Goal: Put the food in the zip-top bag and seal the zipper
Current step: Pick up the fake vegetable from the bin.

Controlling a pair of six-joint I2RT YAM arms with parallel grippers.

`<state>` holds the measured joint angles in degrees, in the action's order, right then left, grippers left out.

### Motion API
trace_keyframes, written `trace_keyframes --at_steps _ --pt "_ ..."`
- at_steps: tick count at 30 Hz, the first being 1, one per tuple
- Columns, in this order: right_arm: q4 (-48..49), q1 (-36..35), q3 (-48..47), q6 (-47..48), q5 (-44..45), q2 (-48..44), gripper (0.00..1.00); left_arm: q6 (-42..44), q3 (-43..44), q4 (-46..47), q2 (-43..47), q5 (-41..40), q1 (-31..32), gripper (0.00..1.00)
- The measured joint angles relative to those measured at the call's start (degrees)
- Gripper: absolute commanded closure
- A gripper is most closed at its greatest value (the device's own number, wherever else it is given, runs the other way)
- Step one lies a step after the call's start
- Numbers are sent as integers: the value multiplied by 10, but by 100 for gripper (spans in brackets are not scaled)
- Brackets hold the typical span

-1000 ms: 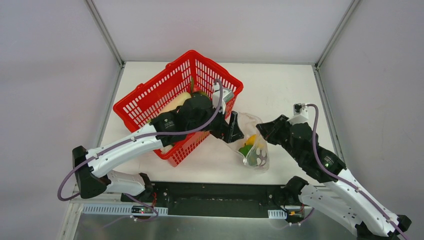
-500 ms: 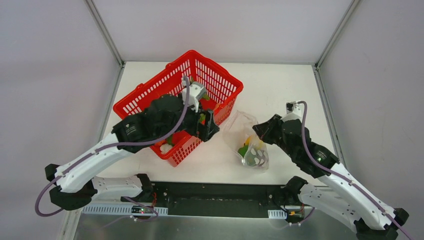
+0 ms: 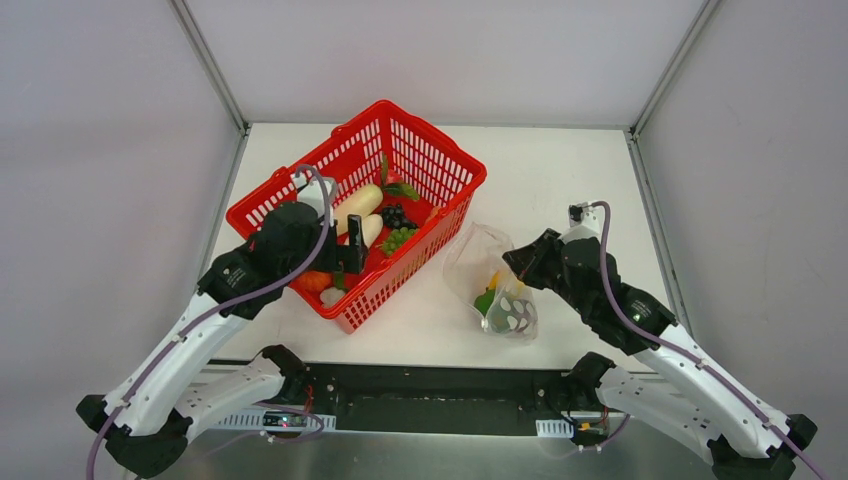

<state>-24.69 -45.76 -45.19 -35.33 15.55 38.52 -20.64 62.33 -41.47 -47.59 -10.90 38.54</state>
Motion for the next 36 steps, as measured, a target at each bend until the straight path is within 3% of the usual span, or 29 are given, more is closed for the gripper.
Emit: trace_keyframes --at_steps 8,20,31,36 --pt "0 0 0 0 0 0 93 -13 -19 -15 -77 45 -57 1" --pt "-1 0 0 0 0 -14 92 -27 -67 22 -222 96 -75 1" --pt "-3 0 0 0 1 -13 91 -39 -94 55 -261 108 -75 9" --pt "-5 0 0 0 2 -14 91 -39 -98 50 -260 108 -75 8"
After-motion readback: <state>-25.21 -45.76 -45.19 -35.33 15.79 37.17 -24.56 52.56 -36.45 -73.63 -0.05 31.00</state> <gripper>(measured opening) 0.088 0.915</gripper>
